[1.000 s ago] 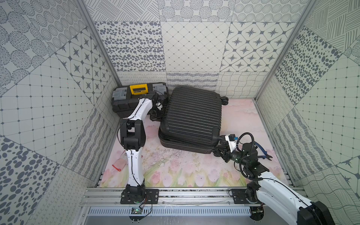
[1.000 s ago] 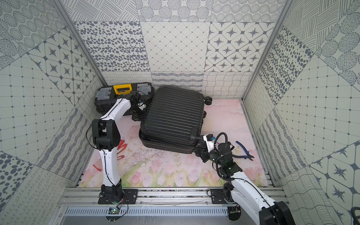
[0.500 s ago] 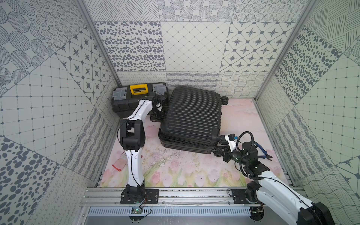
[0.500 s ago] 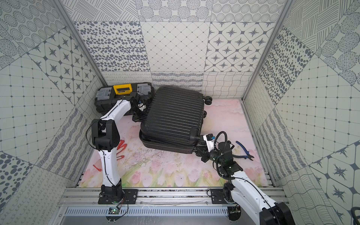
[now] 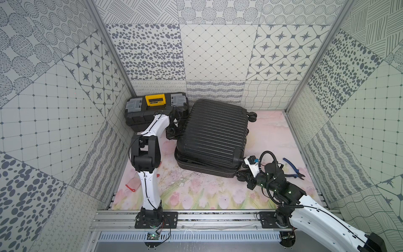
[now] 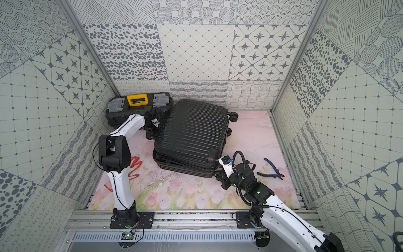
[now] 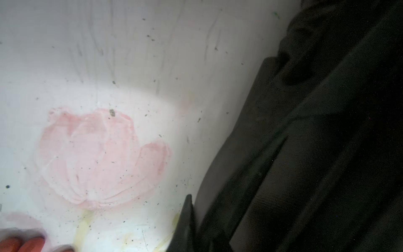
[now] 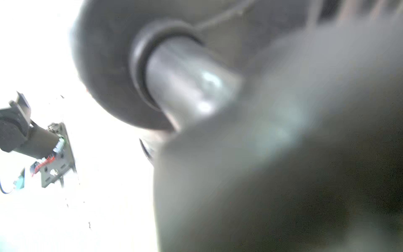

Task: Close the suitcase zippers
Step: Zip the zipper on the suitcase.

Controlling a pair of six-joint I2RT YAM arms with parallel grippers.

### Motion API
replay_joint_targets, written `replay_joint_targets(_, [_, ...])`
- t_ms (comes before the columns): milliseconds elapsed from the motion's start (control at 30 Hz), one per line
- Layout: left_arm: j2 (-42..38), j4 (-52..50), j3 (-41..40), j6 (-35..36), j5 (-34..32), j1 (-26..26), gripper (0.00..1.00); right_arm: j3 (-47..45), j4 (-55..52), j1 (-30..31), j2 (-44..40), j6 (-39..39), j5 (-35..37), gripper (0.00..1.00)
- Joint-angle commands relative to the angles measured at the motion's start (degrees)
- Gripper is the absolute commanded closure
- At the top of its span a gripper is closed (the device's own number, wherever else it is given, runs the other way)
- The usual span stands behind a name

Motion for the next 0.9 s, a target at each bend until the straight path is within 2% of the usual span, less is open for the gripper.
replay_joint_targets(0, [-2.2,3.2,-1.1,-15.4,-0.6,-2.0,1.0,4.1,1.3,5.4,1.5,-6.0,-1.4,1.0])
replay_joint_targets(233, [-2.9,4.6,-2.0,-20.1,-2.8,-2.2,1.0,3.5,-1.4,13.2,-0.7,-5.1,5.4,1.0])
replay_joint_targets(400, [-2.8,7.4,-3.1,-24.1,-0.4,-2.2,1.0,4.7,-1.3,18.7,2.4,-6.4,11.3,1.0])
replay_joint_targets(533, [-2.1,6.8,-2.3,-24.4,-0.7,-3.7,1.0,5.9,0.0,19.8,4.6,-7.3,11.0,1.0])
replay_joint_targets(867, [-6.4,10.6,-8.5,-28.0,2.7,-7.6,1.0,14.8,3.8,19.8,12.3,-5.0,5.6,1.0])
